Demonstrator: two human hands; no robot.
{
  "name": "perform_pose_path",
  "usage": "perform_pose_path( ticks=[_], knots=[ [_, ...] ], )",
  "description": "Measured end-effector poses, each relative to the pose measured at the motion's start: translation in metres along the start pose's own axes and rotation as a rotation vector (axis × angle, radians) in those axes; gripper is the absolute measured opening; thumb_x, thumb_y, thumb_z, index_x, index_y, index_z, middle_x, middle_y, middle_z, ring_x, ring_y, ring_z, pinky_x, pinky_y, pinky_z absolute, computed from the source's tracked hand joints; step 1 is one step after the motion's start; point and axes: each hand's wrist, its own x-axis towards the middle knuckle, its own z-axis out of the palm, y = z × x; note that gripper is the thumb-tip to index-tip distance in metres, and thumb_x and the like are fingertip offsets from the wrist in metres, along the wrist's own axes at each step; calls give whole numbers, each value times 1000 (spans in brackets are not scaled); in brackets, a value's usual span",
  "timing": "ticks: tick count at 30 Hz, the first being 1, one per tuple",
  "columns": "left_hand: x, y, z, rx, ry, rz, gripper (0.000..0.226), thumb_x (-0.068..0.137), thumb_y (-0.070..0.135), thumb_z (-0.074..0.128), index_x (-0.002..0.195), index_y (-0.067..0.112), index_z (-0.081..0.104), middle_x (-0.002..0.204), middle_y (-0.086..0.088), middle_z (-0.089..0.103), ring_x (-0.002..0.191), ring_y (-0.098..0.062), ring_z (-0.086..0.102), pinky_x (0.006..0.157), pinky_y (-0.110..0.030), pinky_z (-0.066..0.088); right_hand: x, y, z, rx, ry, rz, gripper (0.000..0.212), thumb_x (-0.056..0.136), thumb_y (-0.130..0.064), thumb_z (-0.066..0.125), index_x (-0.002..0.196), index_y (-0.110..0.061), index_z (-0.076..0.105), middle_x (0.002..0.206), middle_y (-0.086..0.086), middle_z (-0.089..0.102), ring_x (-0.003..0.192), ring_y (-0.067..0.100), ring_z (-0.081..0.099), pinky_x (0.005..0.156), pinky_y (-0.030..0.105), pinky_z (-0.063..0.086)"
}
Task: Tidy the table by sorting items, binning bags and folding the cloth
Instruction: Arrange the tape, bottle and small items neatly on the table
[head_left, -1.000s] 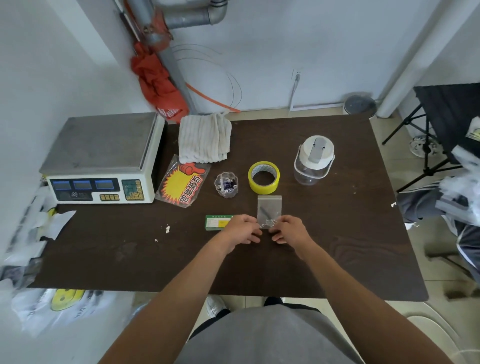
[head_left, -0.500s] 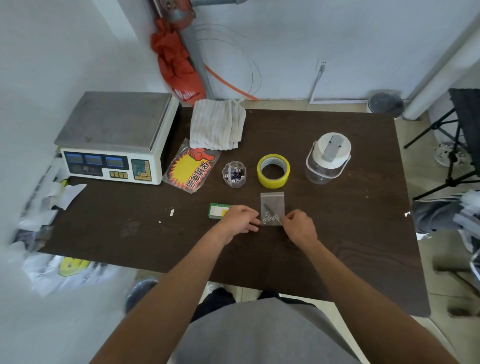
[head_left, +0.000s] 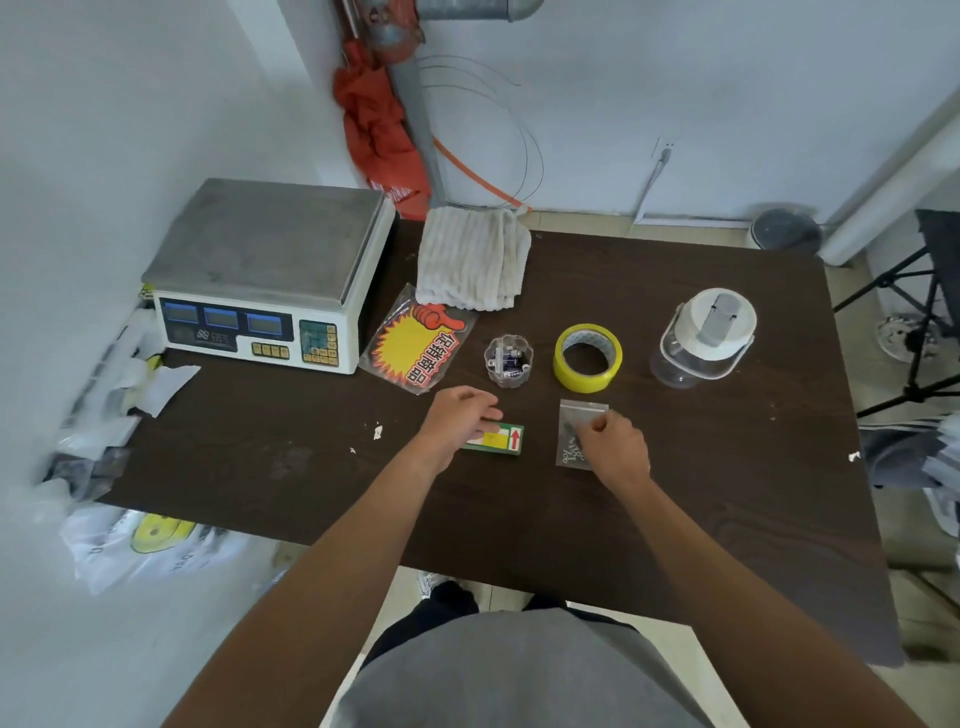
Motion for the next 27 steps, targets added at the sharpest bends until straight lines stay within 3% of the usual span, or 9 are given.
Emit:
perform_pose_path(
  ticks=[4,9,11,14,17,22,24,27],
  knots=[
    [7,-3,-29,-29,79,9,19,102,21,57,111,10,69,108,-9,74,97,-20,73,94,-39,56,1,-37,8,44,21,-81,18,92,-33,56,91,-17,64,92,5,66,95,28,61,75,35,45],
    [17,-12,-70,-40,173,12,9,100,29,60,103,23,66,109,-2,70,103,-18,68,97,-40,54,1,-87,24,150,22,-193,16,92,-32,55,84,-20,61,76,4,69,74,29,68,71,44,56],
    [21,-15,-86,-24,174,13,14,98,34,62,106,24,68,107,2,69,104,-16,66,101,-43,53,-1,-104,34,197,10,-226,16,91,-29,55,80,-19,61,71,4,68,65,27,66,68,47,56],
    [27,-20,-107,55,189,37,29,97,38,58,115,21,73,105,0,70,108,-23,64,97,-42,51,-8,-130,51,238,-74,-233,18,94,-23,55,85,-12,65,68,6,68,55,18,62,61,39,56],
    [27,-22,-122,217,142,96,29,100,33,52,120,21,71,113,-3,69,105,-21,63,87,-37,49,-10,-149,73,293,-202,-179,15,97,-17,54,93,-7,65,73,8,71,55,16,62,53,27,51],
    [37,-30,-134,813,37,360,43,93,25,63,135,16,60,138,-4,59,131,-26,51,106,-38,44,-7,-172,107,347,-344,-62,10,97,-23,56,93,-14,60,89,9,68,72,21,69,62,31,54],
    [44,-30,-135,937,-8,388,52,93,29,65,141,13,54,149,-7,49,141,-29,42,111,-41,41,-7,-178,116,389,-403,-11,13,96,-26,59,96,-13,63,95,9,64,80,25,70,63,32,57],
    [51,-29,-138,1035,-63,370,66,95,34,64,153,12,40,166,-7,26,153,-28,23,120,-47,31,-4,-180,129,468,-429,105,31,95,-26,61,118,-5,62,106,12,63,86,28,71,62,32,57]
  ],
)
